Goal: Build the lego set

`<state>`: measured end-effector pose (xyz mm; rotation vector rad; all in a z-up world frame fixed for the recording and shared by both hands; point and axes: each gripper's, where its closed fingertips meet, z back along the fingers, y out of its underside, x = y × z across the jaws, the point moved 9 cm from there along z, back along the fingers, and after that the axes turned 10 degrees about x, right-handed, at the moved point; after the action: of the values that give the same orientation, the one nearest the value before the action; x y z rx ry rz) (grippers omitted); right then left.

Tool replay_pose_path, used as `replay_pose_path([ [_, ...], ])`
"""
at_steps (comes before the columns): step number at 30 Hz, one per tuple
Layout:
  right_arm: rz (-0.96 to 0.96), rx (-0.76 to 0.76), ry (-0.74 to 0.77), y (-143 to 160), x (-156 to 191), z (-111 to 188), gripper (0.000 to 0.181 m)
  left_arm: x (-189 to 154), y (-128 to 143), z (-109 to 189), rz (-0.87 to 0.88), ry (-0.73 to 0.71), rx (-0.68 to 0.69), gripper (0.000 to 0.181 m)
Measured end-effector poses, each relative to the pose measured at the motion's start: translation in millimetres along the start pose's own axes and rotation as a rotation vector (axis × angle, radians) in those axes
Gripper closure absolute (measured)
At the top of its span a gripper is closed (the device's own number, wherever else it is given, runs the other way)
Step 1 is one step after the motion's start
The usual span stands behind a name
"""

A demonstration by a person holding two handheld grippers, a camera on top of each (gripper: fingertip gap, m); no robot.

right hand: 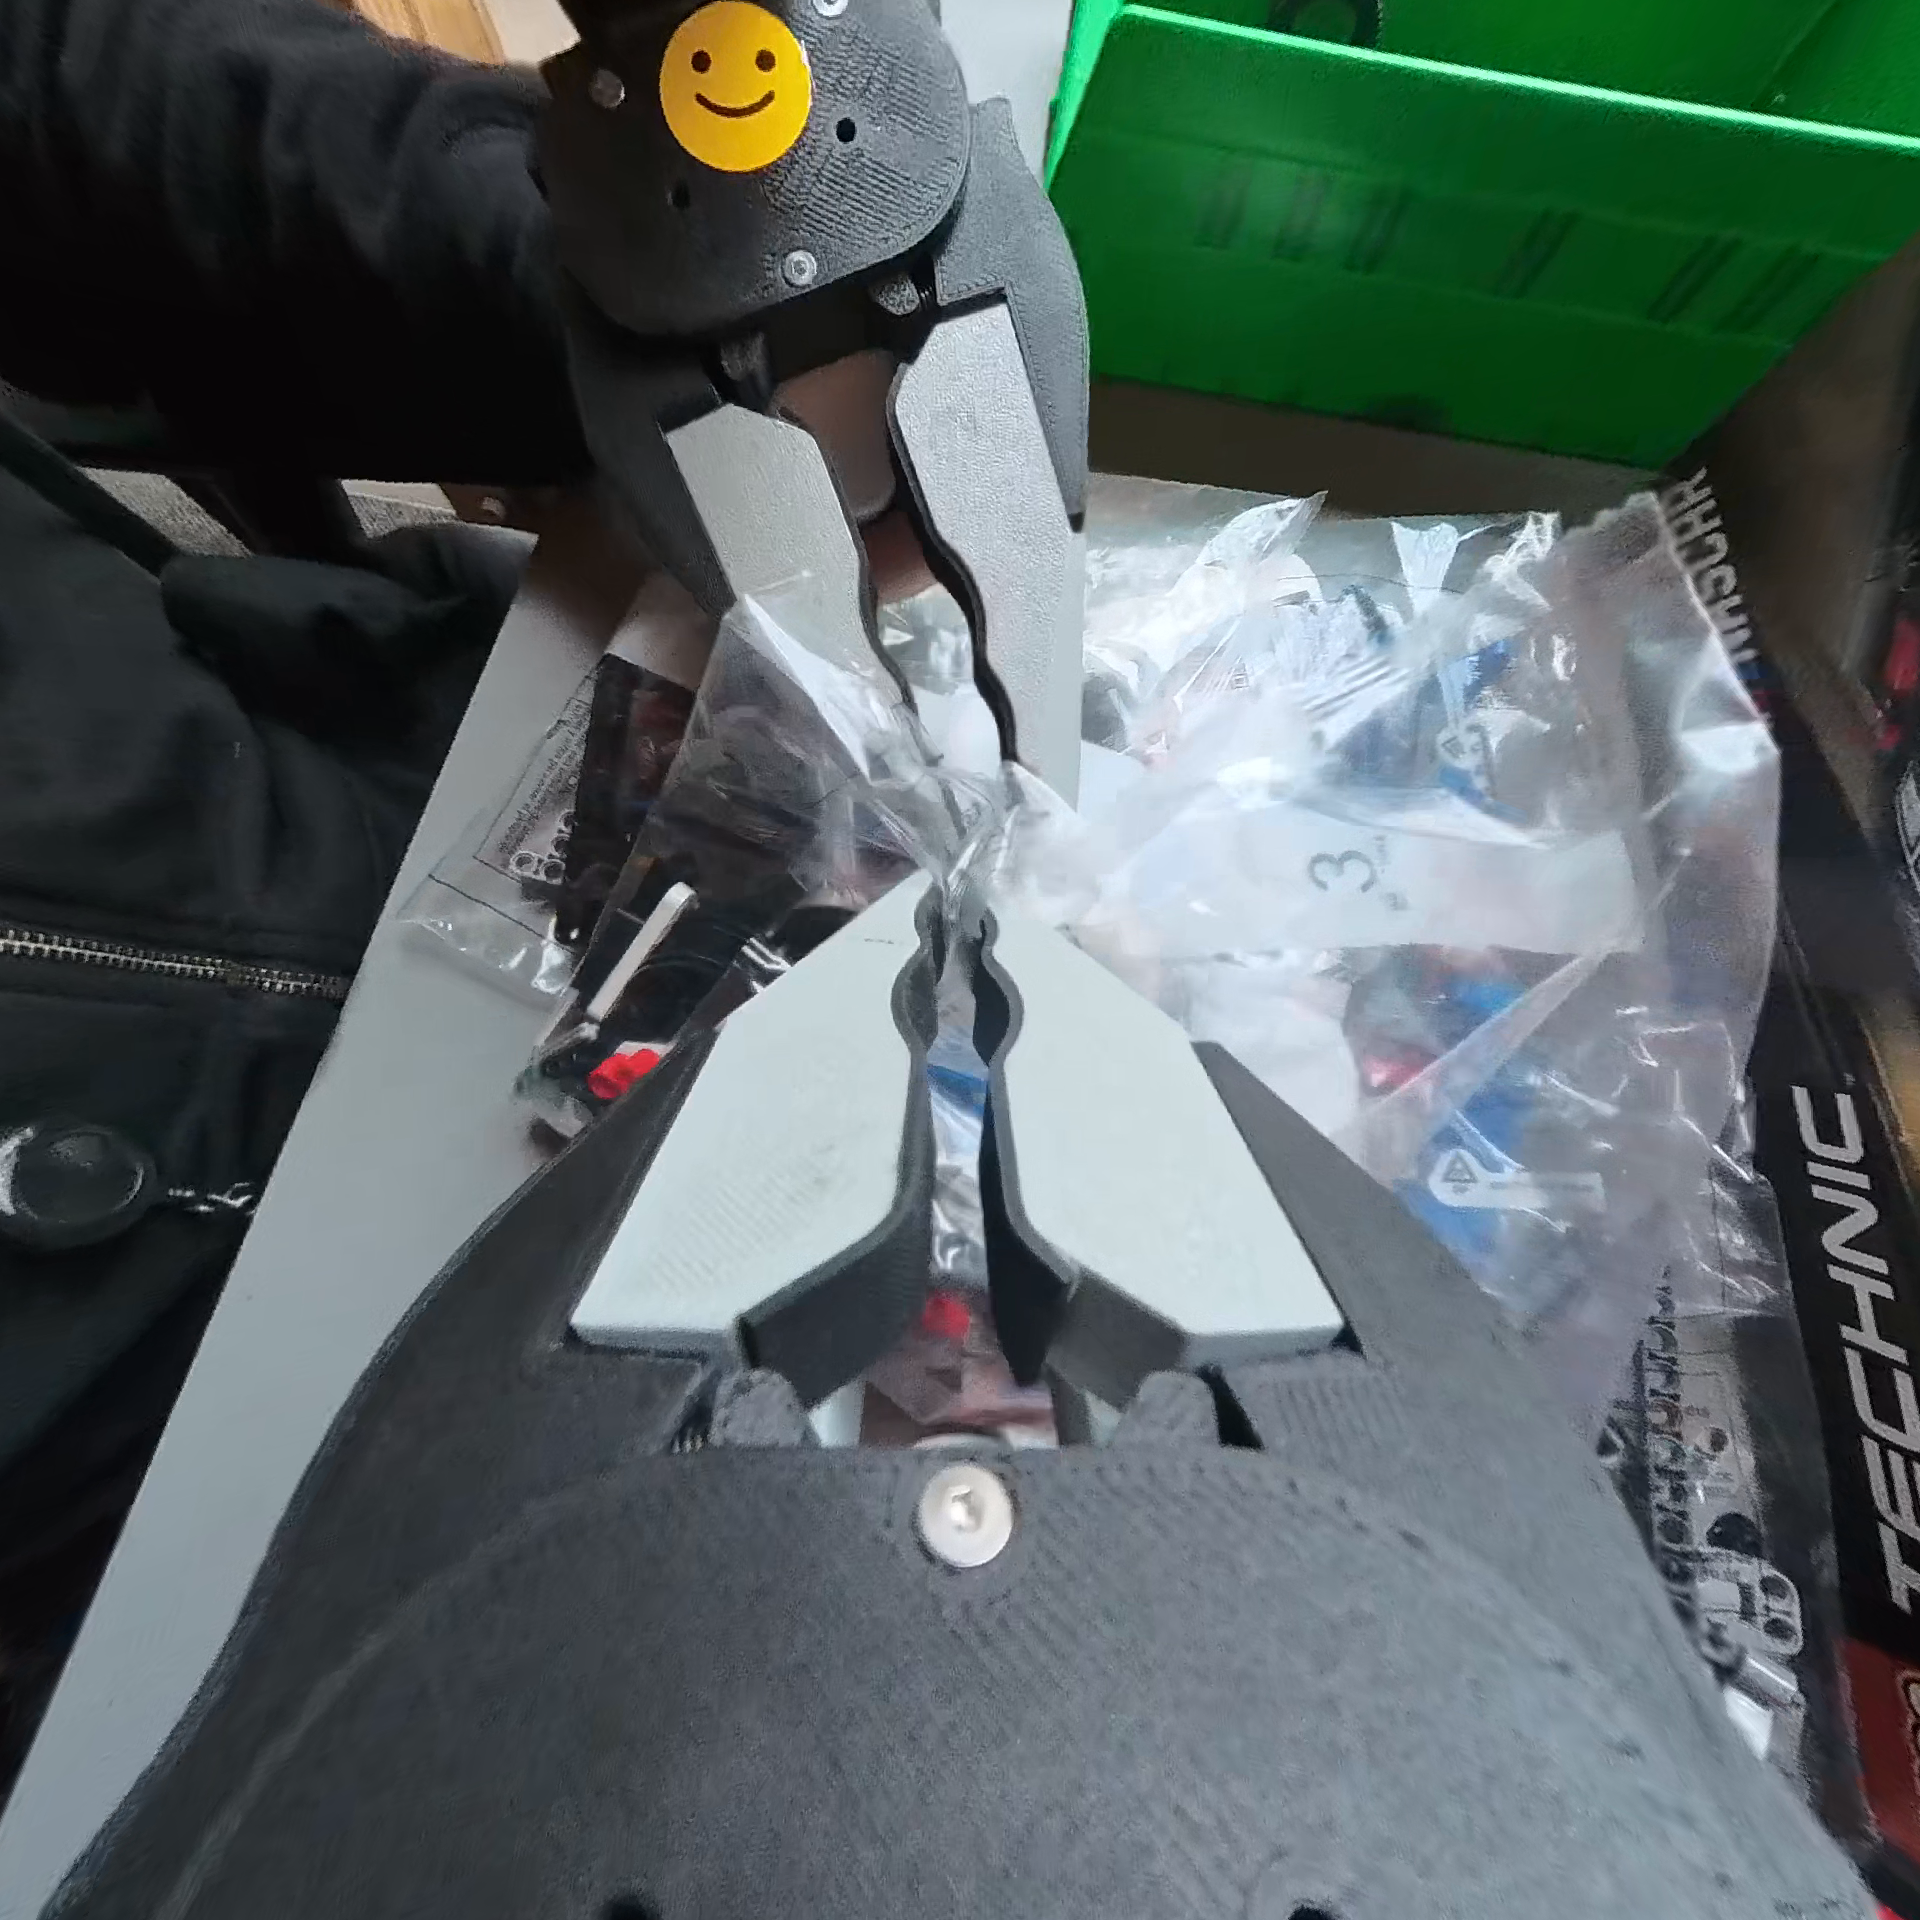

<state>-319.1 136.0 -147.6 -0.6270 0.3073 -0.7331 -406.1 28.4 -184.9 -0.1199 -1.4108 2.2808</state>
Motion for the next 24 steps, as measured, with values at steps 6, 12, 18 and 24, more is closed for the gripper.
replay_pose_path([
  [6, -0.03, -0.011, 0.146, 8, -11, -9, 0.181, 13, 8, -4, 0.136, -0.257, 0.017, 0.181],
  [12, -0.052, -0.013, 0.345, 10, -13, -32, 0.181, 39, 15, -16, 0.294, -0.365, 0.087, 0.181],
  [18, 0.031, 0.054, 0.548, 12, 2, -35, 0.181, 46, 11, -33, 0.328, -0.357, 0.133, 0.181],
  [24, 0.179, -0.009, 0.486, 20, 40, -38, 0.181, 93, 34, -17, 0.713, -0.331, 0.078, 0.181],
])
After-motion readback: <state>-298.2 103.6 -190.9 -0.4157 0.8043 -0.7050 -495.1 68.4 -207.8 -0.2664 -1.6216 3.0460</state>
